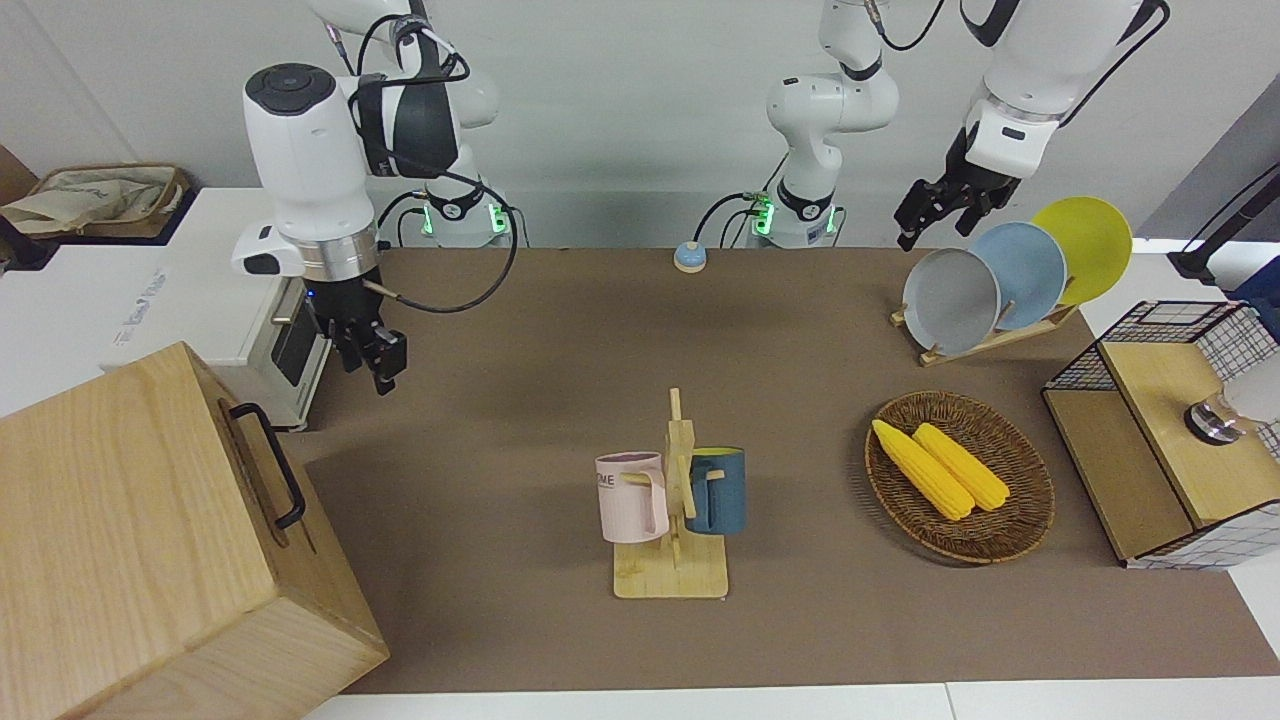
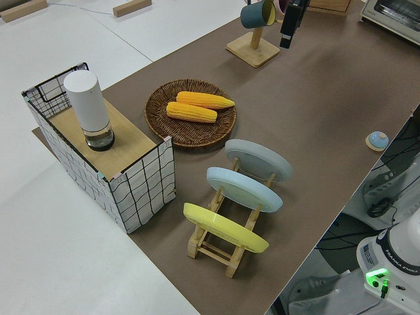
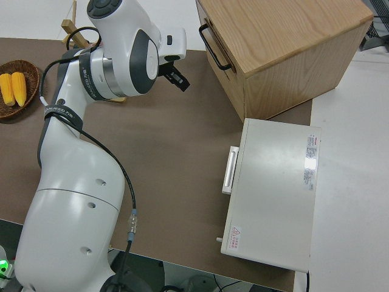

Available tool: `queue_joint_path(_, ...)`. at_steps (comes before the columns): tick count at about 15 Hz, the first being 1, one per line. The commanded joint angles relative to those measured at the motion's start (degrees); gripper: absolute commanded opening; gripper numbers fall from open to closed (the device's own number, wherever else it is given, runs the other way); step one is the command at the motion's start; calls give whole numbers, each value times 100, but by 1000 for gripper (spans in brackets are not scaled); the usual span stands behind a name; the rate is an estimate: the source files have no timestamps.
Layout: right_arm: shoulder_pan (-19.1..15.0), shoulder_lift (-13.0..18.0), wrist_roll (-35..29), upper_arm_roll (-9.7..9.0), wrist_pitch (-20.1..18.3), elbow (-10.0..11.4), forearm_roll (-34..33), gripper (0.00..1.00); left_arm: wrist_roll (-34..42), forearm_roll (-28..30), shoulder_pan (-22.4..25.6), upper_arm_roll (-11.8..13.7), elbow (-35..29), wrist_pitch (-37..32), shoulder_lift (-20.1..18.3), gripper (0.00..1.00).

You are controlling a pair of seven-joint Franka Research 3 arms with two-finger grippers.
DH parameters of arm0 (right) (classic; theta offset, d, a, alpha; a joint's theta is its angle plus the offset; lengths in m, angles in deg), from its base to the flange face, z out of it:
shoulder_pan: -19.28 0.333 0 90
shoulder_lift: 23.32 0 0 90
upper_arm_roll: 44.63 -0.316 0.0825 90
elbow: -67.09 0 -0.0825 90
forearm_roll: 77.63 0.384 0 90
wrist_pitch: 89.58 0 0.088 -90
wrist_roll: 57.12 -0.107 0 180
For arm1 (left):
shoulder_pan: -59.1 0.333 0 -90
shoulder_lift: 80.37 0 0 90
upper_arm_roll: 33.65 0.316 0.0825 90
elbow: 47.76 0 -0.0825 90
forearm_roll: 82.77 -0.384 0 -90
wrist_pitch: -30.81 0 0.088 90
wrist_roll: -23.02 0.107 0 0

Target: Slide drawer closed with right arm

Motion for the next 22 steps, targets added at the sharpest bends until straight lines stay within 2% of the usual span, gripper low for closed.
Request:
queue_joint_path(1, 162, 467, 884, 62, -467, 228, 231, 987, 51, 5, -7, 25, 21, -89, -48, 993)
queue_joint_path(2, 171, 590, 1253, 62, -643, 228, 353, 987, 51, 5, -7, 25, 21, -97, -48, 995)
queue_joint_path(5, 250, 881, 1730, 62, -986, 289, 451, 987, 51, 5, -7, 25, 21, -97, -48, 993)
queue_joint_path(7, 268, 1319, 2360, 62, -1267, 613, 469, 987, 51, 5, -7, 25, 21, -97, -48, 993)
queue_joint_path(10, 224, 1584, 3249, 105, -1733, 650, 478, 987, 51, 5, -7, 25, 21, -97, -48, 993)
queue_joint_path(14, 180, 1821, 3874, 220, -2147, 615, 487, 987, 51, 5, -7, 25, 21, -89, -48, 993)
queue_joint_path(16, 180, 1857, 4086, 237, -2454, 615, 486, 987, 51, 5, -7, 25, 21, -89, -48, 993)
queue_joint_path(19, 171, 1919, 4279, 325, -2683, 615, 495, 990, 51, 5, -7, 25, 21, -89, -48, 993)
queue_joint_path(22, -161, 1919, 4692, 334, -2728, 606, 758, 987, 51, 5, -7, 25, 21, -97, -48, 993)
